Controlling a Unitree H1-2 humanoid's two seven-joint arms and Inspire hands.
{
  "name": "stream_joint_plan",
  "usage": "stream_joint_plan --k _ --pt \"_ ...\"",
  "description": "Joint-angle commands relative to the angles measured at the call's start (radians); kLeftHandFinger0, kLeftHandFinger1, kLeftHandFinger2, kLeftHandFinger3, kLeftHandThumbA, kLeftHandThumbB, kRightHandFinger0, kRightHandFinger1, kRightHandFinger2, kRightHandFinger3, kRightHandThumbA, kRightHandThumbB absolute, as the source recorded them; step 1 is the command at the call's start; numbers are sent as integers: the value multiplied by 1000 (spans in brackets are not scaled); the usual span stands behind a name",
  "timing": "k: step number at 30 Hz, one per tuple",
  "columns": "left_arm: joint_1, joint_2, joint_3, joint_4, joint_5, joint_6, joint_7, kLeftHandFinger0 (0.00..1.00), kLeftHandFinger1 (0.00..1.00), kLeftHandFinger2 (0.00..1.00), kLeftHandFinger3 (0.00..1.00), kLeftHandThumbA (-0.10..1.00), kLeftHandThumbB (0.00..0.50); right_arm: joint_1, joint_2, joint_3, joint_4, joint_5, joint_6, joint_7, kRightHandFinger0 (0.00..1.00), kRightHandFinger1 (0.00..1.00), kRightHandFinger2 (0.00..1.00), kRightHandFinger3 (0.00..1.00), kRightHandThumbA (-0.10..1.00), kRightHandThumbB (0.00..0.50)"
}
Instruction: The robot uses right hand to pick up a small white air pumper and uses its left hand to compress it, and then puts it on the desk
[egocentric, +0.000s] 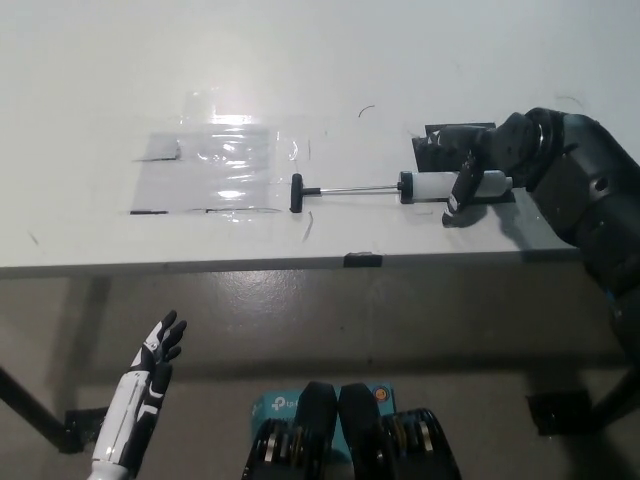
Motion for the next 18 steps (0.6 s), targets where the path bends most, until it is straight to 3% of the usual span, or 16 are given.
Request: stream_joint_plan --k 1,13,14,15,16,17,18 --pt "-9 13 1 -38 -5 -18 -4 1000 1000 1000 1000 1000 90 -45 0 -7 5 -12 -34 -22 1000 1000 1000 1000 1000 403" --pt "-14 20 0 -33 14 -26 0 1000 1000 1000 1000 1000 66 -49 17 -18 32 -17 -28 -30 1000 1000 1000 1000 1000 382" --pt "-13 19 -1 -33 15 -27 0 1000 1000 1000 1000 1000 63 -46 20 -17 41 -19 -13 -35 1000 1000 1000 1000 973 371" --pt "-12 19 -1 -34 13 -25 0 1000 1000 1000 1000 1000 64 -47 23 -17 47 -20 -5 -35 1000 1000 1000 1000 833 352" --pt "-12 20 0 -36 10 -21 -2 1000 1000 1000 1000 1000 65 -44 30 -13 57 -25 6 -39 694 576 551 766 577 241" --pt "-12 20 1 -37 9 -20 -2 1000 1000 1000 1000 1000 65 -37 36 0 62 -40 6 -61 359 468 567 725 308 260" --pt "-12 20 1 -38 8 -19 -3 1000 1000 1000 1000 1000 65 -33 39 7 60 -49 2 -81 355 503 584 679 209 256"
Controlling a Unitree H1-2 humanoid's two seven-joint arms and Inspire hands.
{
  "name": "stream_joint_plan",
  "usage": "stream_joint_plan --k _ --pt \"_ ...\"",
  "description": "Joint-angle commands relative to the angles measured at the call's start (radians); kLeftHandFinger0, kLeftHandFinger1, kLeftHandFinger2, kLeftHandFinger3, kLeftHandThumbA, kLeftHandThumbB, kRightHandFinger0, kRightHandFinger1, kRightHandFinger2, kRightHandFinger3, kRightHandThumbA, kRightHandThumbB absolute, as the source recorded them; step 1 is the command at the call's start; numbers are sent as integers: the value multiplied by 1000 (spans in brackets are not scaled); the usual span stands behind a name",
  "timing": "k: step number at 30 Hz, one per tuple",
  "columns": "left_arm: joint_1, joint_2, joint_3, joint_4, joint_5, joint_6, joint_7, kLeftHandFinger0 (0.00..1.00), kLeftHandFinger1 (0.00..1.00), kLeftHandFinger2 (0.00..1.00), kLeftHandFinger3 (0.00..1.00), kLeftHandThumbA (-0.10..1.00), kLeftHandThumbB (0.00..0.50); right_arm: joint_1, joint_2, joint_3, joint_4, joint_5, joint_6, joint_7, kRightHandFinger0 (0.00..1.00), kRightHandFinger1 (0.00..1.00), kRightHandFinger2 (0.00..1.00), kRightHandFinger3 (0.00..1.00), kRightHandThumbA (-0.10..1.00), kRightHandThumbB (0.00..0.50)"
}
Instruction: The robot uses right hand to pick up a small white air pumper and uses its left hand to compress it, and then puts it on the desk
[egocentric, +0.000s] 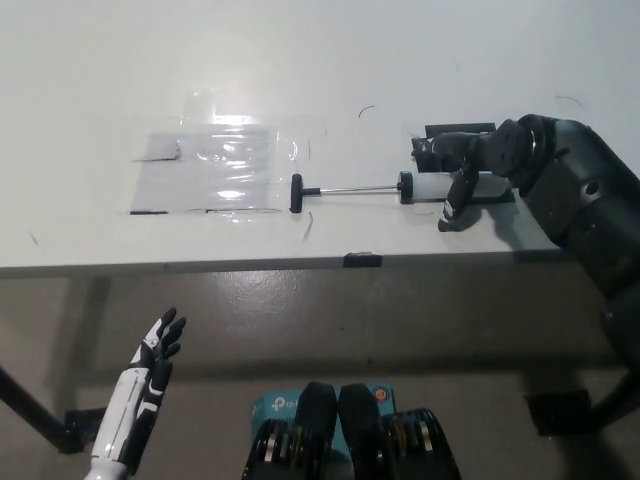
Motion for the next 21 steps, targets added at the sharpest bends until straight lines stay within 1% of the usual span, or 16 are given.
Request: stream_joint_plan --k 1,2,3,4,5,6,7,8,9,11,12,13,14,16,19,21 --pt "-7 16 1 -43 5 -9 -4 1000 1000 1000 1000 1000 72 -14 24 31 3 -58 4 -119 852 982 880 627 -81 251" --pt "-6 16 0 -44 6 -11 -3 1000 1000 1000 1000 1000 71 -1 26 34 -4 -61 -9 -138 1000 1000 844 381 -99 216" --pt "-6 16 0 -44 5 -11 -3 1000 1000 1000 1000 1000 70 5 27 34 -5 -59 -17 -148 977 967 799 335 -100 205" --pt "-6 17 0 -43 11 -13 -2 1000 1000 1000 1000 1000 75 12 27 32 -5 -57 -26 -163 595 648 583 319 -100 196" --pt "-6 18 0 -41 10 -14 -3 1000 1000 1000 1000 1000 75 23 25 26 -6 -53 -39 -188 420 550 548 392 -100 188" --pt "-6 17 0 -41 9 -13 -3 1000 1000 1000 1000 1000 76 26 24 25 -5 -53 -46 -197 291 490 560 476 -100 196" --pt "-6 17 0 -42 9 -13 -3 1000 1000 1000 1000 1000 76 29 22 24 -2 -53 -55 -208 258 491 614 540 -100 190" --pt "-5 16 2 -42 3 -15 -3 1000 1000 1000 1000 1000 70 36 18 17 -1 -48 -68 -223 138 483 736 672 -100 194" --pt "-5 16 2 -43 -1 -15 -4 1000 1000 1000 1000 1000 70 37 18 16 -1 -47 -70 -227 147 562 863 790 -100 180" --pt "-11 15 4 -33 -9 -17 -5 1000 1000 1000 1000 1000 72 43 10 9 -4 -42 -80 -236 135 684 1000 951 -100 177" --pt "-14 16 3 -30 -12 -21 -6 1000 1000 1000 1000 1000 64 46 6 7 -4 -41 -85 -240 147 746 1000 1000 -100 176" --pt "-14 16 3 -31 -12 -21 -6 1000 1000 1000 1000 1000 64 47 4 5 -4 -40 -87 -242 209 823 1000 1000 -100 176" --pt "-14 15 4 -33 -10 -17 -6 1000 1000 1000 1000 1000 69 51 0 0 -3 -36 -91 -246 266 857 1000 1000 -100 176" --pt "-18 15 5 -29 -10 -16 -5 1000 1000 1000 1000 1000 70 53 -5 -7 0 -32 -92 -250 347 856 1000 1000 -100 169" --pt "-18 17 6 -24 -18 -24 -8 1000 1000 1000 1000 1000 58 58 -12 -8 5 -36 -98 -263 363 849 1000 1000 -100 169" --pt "-17 17 6 -25 -16 -22 -6 1000 1000 1000 1000 1000 58 61 -17 -5 6 -41 -102 -272 383 869 1000 1000 -100 162"
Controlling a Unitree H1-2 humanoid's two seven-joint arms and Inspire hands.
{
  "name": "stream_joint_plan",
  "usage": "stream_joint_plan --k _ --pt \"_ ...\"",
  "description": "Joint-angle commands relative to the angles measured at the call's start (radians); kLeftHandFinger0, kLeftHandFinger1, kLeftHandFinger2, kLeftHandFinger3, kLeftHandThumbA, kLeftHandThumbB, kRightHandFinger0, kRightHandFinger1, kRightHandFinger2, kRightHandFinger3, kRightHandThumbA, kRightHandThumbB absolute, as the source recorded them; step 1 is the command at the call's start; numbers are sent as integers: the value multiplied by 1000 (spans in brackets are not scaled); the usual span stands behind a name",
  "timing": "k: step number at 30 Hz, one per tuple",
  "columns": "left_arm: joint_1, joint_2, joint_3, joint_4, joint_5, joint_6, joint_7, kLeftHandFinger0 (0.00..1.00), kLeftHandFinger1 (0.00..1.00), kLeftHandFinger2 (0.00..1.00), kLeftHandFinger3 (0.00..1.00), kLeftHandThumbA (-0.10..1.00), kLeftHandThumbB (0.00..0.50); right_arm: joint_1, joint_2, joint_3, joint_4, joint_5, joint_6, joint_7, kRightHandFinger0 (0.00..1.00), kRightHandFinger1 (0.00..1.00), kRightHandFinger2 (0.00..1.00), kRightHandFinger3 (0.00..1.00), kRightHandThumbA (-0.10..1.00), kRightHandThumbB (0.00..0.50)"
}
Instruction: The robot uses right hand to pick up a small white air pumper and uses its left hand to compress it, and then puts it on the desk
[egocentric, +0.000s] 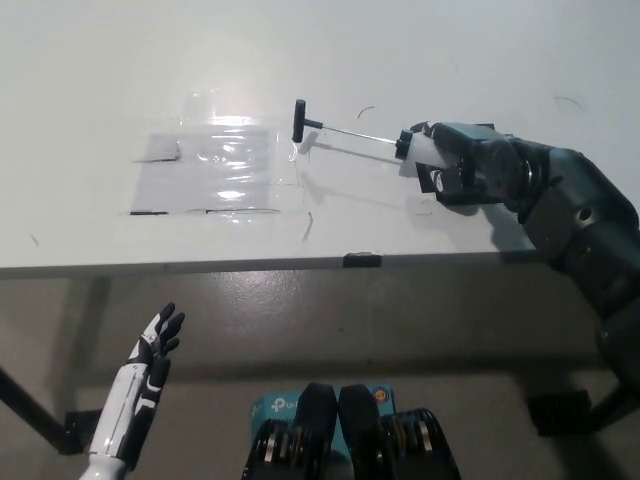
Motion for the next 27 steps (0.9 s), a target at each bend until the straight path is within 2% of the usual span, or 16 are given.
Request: stream_joint_plan --k 1,4,5,7,8,9,10,12,15,20,25,26,27 --pt "-12 15 2 -9 -9 -27 -5 1000 1000 1000 1000 1000 55 11 -25 -8 12 -7 -27 -28 362 846 1000 1000 -100 153" --pt "-14 15 1 -7 -5 -34 -4 1000 1000 1000 1000 1000 50 14 -33 -10 9 -7 -48 -51 306 765 1000 1000 -100 133" --pt "2 10 0 -14 -1 -30 0 1000 1000 1000 1000 1000 60 25 -37 -7 -7 -11 -56 -60 256 698 1000 1000 -100 131" --pt "3 10 0 -20 -2 -23 -1 1000 1000 1000 1000 1000 62 32 -44 -8 -32 -15 -68 -88 227 688 995 1000 -100 133" --pt "4 9 1 -23 -7 -20 -2 1000 1000 1000 1000 1000 63 38 -50 -10 -44 -14 -91 -102 166 637 939 991 -100 136" --pt "6 8 3 -28 -15 -17 -3 1000 1000 1000 1000 1000 67 41 -53 -12 -57 -13 -97 -107 145 614 915 962 -100 135" --pt "7 7 5 -31 -18 -17 -3 1000 1000 1000 1000 1000 58 44 -57 -14 -71 -12 -101 -107 79 533 846 910 -100 127" --pt "7 3 10 -41 -22 -21 3 1000 1000 1000 1000 1000 41 59 -75 -17 -131 -13 -121 -113 13 459 833 856 -100 136" --pt "2 1 21 -67 -26 -20 10 1000 1000 1000 1000 1000 27 99 -111 -26 -294 -16 -67 -57 16 513 911 930 -100 127" --pt "-23 -1 61 -140 -87 15 16 1000 1000 1000 1000 1000 21 212 -188 -44 -674 -12 13 59 0 484 840 883 -100 131" --pt "-81 -1 90 -167 -122 46 24 1000 1000 1000 1000 1000 25 286 -226 -55 -921 -12 83 131 1 500 840 882 -100 146" --pt "-99 -7 95 -174 -117 55 32 1000 1000 1000 1000 1000 33 304 -234 -58 -973 -10 90 145 0 438 769 822 -100 140" --pt "-105 -9 97 -177 -115 59 33 1000 1000 1000 1000 1000 33 311 -237 -60 -991 -10 93 150 0 419 751 804 -100 140"
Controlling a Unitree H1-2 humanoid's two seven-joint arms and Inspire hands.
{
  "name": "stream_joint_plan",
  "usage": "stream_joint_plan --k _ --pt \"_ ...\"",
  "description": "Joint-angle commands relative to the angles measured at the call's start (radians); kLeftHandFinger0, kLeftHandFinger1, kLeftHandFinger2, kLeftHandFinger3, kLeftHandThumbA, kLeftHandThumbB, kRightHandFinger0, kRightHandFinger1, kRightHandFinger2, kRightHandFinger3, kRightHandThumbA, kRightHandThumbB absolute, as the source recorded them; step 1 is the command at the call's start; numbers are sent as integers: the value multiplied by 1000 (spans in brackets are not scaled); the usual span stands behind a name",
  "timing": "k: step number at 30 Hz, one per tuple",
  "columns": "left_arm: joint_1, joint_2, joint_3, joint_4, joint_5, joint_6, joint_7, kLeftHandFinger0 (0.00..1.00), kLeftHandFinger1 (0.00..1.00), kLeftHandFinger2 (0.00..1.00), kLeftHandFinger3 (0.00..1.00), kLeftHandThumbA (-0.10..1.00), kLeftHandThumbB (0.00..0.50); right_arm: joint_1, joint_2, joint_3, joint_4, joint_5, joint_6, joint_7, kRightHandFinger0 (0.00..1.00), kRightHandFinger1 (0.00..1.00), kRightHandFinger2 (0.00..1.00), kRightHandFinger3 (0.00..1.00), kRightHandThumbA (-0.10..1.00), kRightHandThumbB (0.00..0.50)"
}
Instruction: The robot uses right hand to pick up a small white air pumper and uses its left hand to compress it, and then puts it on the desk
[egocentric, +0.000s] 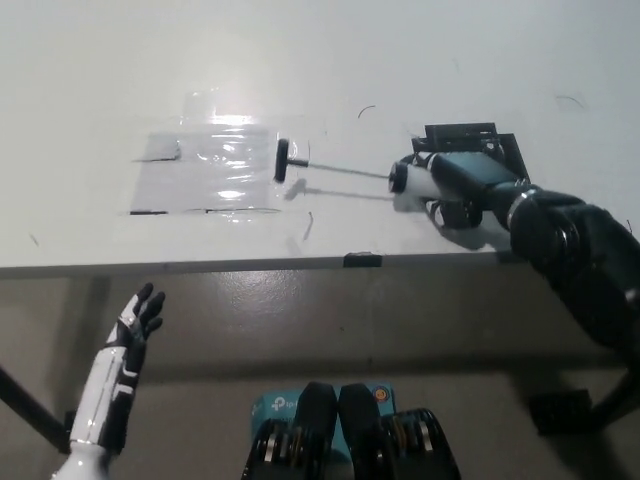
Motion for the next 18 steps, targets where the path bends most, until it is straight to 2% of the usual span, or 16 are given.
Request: stream_joint_plan --k 1,3,5,6,7,8,9,10,11,13,18 --pt "-102 -9 51 -117 -64 40 38 1000 1000 1000 1000 1000 17 20 -100 -52 -415 0 126 166 0 345 675 782 -100 123" --pt "-126 -20 56 -126 -60 59 44 1000 1000 1000 1000 1000 20 42 -110 -54 -481 3 140 192 0 343 684 805 -100 121" --pt "-158 -30 57 -133 -59 55 48 1000 1000 1000 1000 1000 18 72 -122 -50 -563 -4 169 221 15 406 737 804 -100 124" --pt "-172 -33 56 -134 -57 66 47 1000 1000 1000 1000 1000 41 77 -124 -52 -577 -1 164 224 2 403 724 763 -100 123" --pt "-179 -34 57 -135 -56 71 45 1000 1000 1000 1000 1000 52 81 -125 -53 -585 0 164 227 0 362 668 675 -100 147" --pt "-193 -40 54 -138 -48 77 47 1000 1000 1000 1000 1000 72 90 -126 -55 -599 8 161 230 0 368 683 678 -100 132" --pt "-227 -50 49 -133 -32 82 52 1000 1000 1000 1000 1000 112 100 -130 -54 -622 15 146 235 0 361 667 634 -100 145" --pt "-241 -55 46 -128 -26 82 53 1000 1000 1000 1000 1000 112 105 -132 -53 -632 11 138 234 0 359 660 624 -100 147" --pt "-260 -64 45 -117 -19 83 56 1000 1000 1000 1000 1000 132 108 -130 -51 -650 6 150 244 0 371 684 646 -100 151" --pt "-294 -81 39 -101 12 93 67 1000 1000 1000 1000 1000 193 121 -129 -53 -688 7 163 256 0 426 759 758 -100 151" --pt "-351 -116 27 -51 31 98 77 1000 1000 1000 1000 1000 215 161 -123 -60 -773 5 206 298 4 463 781 818 -100 154"
